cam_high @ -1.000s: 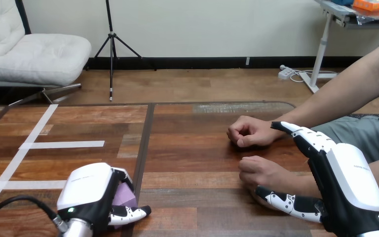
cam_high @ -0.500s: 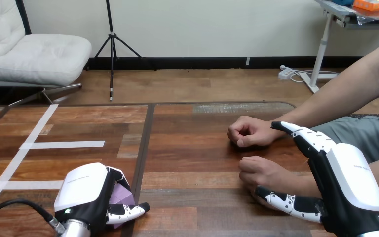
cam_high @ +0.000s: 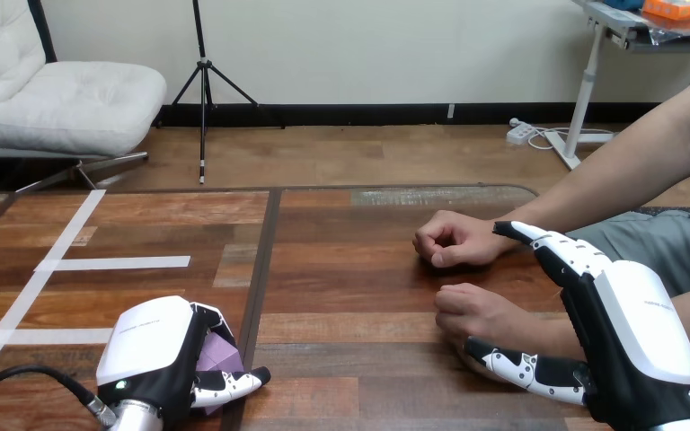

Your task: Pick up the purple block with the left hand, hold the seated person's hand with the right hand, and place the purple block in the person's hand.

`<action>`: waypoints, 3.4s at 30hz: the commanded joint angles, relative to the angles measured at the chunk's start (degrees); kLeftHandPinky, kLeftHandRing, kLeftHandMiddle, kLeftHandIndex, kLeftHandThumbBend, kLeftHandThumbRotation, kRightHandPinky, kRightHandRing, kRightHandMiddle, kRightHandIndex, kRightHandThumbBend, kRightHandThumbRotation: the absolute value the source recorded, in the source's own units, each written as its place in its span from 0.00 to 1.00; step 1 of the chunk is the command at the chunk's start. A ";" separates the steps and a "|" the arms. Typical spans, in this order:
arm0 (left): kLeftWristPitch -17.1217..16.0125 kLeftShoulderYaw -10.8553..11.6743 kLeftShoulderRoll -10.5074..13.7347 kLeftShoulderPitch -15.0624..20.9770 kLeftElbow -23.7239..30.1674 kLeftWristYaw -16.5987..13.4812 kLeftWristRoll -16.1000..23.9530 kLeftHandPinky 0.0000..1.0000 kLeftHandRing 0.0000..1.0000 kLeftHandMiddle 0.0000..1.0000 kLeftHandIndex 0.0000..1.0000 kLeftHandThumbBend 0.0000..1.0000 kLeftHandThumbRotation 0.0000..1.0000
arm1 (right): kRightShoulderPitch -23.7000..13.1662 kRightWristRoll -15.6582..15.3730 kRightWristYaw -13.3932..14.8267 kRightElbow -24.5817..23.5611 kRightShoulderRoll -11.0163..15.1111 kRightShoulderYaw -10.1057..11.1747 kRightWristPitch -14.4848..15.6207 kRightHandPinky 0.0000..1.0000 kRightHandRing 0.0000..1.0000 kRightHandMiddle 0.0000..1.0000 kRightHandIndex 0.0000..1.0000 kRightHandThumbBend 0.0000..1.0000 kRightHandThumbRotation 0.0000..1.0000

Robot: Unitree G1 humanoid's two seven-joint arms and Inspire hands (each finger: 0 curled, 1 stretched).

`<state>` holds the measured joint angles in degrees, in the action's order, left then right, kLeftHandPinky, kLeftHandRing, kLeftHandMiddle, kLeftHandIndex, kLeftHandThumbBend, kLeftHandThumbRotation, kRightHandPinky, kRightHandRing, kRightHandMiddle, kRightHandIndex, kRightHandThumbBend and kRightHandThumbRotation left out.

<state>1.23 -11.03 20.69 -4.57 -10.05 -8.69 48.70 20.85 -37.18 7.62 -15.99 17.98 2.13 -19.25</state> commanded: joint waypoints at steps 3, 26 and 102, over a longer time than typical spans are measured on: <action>-1.16 -0.68 0.89 1.55 -2.35 -1.29 -1.71 0.19 0.28 0.36 0.40 0.40 0.32 | -2.22 0.26 0.35 -2.47 0.54 0.13 -0.66 0.90 0.86 0.85 0.84 0.69 0.20; -8.05 -0.01 0.46 1.82 -5.06 -5.45 -8.19 0.22 0.30 0.39 0.42 0.49 0.28 | -2.44 0.38 0.38 -2.26 0.45 0.14 -0.53 0.89 0.86 0.84 0.84 0.70 0.18; -41.32 9.53 -7.14 6.34 -22.75 11.94 -47.15 0.33 0.39 0.45 0.47 0.87 0.17 | -3.29 0.34 0.09 -2.48 0.36 0.08 0.41 0.88 0.86 0.84 0.84 0.71 0.13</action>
<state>-37.94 -3.11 14.37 -2.59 -32.55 2.18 3.48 20.81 -37.08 7.51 -15.99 17.98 2.13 -18.70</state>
